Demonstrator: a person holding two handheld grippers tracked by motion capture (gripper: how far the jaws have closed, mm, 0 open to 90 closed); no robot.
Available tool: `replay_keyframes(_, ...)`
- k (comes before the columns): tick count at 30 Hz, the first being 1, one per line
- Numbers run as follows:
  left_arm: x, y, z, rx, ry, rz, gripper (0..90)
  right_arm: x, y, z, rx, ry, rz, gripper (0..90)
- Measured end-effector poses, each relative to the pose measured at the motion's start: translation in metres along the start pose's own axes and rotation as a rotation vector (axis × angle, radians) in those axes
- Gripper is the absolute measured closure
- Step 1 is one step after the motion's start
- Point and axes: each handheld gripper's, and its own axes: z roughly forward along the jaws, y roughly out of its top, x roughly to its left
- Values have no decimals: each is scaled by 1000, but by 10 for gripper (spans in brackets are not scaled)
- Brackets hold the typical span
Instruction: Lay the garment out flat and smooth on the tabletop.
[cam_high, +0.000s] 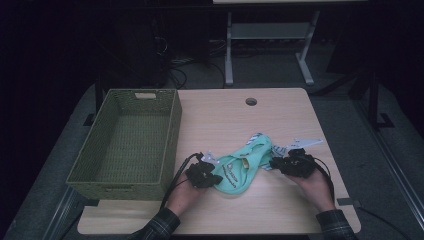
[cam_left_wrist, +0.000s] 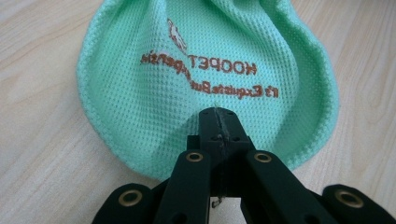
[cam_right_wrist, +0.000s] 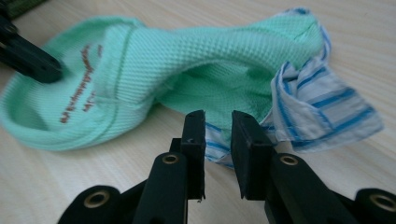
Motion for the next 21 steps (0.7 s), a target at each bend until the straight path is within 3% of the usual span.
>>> replay_keyframes(10,0,0,0,1,-6,-2,896,-5,0,23,15,-27,-5,725)
replay_keyframes(16,-1,0,1,-10,-4,-11,896,-3,-3,29,18,-73,-39,841)
replay_keyframes(21,-1,0,1,-15,-3,-16,896,-1,-2,26,9,-97,-71,868)
